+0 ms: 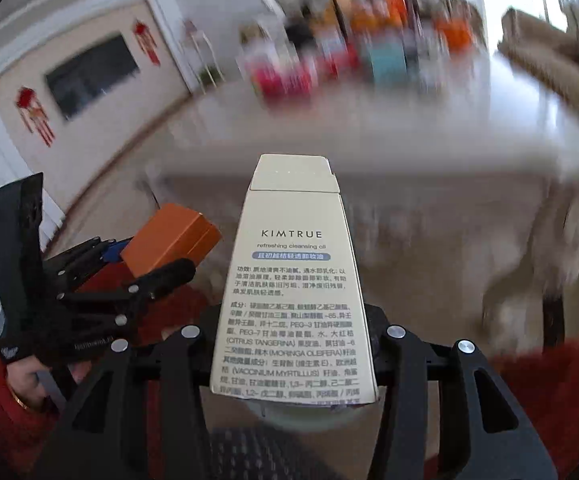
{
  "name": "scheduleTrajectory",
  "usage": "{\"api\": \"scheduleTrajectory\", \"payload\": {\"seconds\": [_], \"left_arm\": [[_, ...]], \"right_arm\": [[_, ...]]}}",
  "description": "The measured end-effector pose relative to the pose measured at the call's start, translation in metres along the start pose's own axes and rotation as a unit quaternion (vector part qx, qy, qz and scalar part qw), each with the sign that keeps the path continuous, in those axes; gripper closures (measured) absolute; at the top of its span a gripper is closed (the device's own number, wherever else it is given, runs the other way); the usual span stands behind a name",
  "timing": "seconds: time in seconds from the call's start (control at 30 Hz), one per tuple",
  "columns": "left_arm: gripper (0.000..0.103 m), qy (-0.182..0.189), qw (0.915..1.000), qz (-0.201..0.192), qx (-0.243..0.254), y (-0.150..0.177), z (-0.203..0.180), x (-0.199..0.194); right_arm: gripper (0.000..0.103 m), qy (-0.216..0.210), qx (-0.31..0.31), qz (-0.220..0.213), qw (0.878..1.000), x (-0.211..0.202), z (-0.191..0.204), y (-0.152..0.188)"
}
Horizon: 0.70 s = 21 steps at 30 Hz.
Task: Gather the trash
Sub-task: 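Carry both boxes over the wastebasket and open both tools to drop them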
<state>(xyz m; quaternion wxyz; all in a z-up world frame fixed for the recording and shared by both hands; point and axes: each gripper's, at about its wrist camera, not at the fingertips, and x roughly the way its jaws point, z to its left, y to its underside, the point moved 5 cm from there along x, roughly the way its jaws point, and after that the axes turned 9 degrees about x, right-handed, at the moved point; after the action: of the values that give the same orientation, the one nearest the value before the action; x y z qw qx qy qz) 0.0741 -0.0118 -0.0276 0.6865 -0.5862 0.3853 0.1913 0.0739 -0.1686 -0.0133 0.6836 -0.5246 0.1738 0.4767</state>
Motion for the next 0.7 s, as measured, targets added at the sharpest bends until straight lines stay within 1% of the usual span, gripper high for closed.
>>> {"api": "scheduleTrajectory", "payload": {"seconds": [0.03,0.07,0.13,0.23,0.27,0.33,0.37,0.4,0.43,0.47,0.5,0.53,0.6,0.7], "left_arm": [[0.032,0.007,0.9998,0.02,-0.005,0.012,-0.003,0.014],[0.032,0.013,0.9985,0.051,-0.014,0.028,-0.005,0.035],[0.032,0.024,0.9959,0.085,-0.023,0.042,-0.005,0.062],[0.031,0.022,0.9933,0.112,-0.015,0.053,-0.005,0.086],[0.031,0.014,0.9925,0.121,-0.012,0.057,-0.005,0.094],[0.03,0.013,0.9897,0.142,-0.014,0.062,-0.002,0.106],[0.029,0.011,0.9875,0.155,-0.025,0.066,0.0,0.113],[0.025,0.002,0.9851,0.169,-0.035,0.069,0.002,0.118],[0.023,-0.007,0.9829,0.179,-0.042,0.073,0.007,0.123],[0.015,-0.006,0.9837,0.174,-0.044,0.077,0.01,0.122],[0.01,-0.009,0.9848,0.167,-0.047,0.078,0.013,0.122],[0.009,-0.015,0.9853,0.162,-0.051,0.077,0.015,0.123],[0.007,-0.007,0.9859,0.155,-0.063,0.077,0.02,0.12],[0.007,-0.004,0.9887,0.131,-0.073,0.074,0.024,0.115]], "right_arm": [[0.058,0.008,0.01,0.028,1.0,0.019,-0.007,0.013],[0.058,0.018,0.012,0.046,0.999,0.032,-0.012,0.022],[0.058,0.049,0.008,0.076,0.996,0.06,-0.021,0.037],[0.058,0.071,0.007,0.113,0.991,0.094,-0.033,0.052],[0.058,0.074,0.009,0.125,0.989,0.103,-0.035,0.055],[0.057,0.071,0.012,0.138,0.988,0.114,-0.037,0.059],[0.053,0.068,0.015,0.142,0.987,0.119,-0.038,0.06],[0.039,0.066,0.019,0.143,0.987,0.12,-0.039,0.06],[0.031,0.069,0.025,0.138,0.988,0.121,-0.042,0.058],[0.022,0.073,0.028,0.13,0.988,0.121,-0.045,0.056],[0.021,0.077,0.032,0.123,0.989,0.119,-0.048,0.056],[0.021,0.081,0.037,0.12,0.989,0.118,-0.052,0.056],[0.021,0.086,0.051,0.116,0.988,0.116,-0.059,0.055],[0.021,0.093,0.067,0.115,0.987,0.115,-0.061,0.052]]}}
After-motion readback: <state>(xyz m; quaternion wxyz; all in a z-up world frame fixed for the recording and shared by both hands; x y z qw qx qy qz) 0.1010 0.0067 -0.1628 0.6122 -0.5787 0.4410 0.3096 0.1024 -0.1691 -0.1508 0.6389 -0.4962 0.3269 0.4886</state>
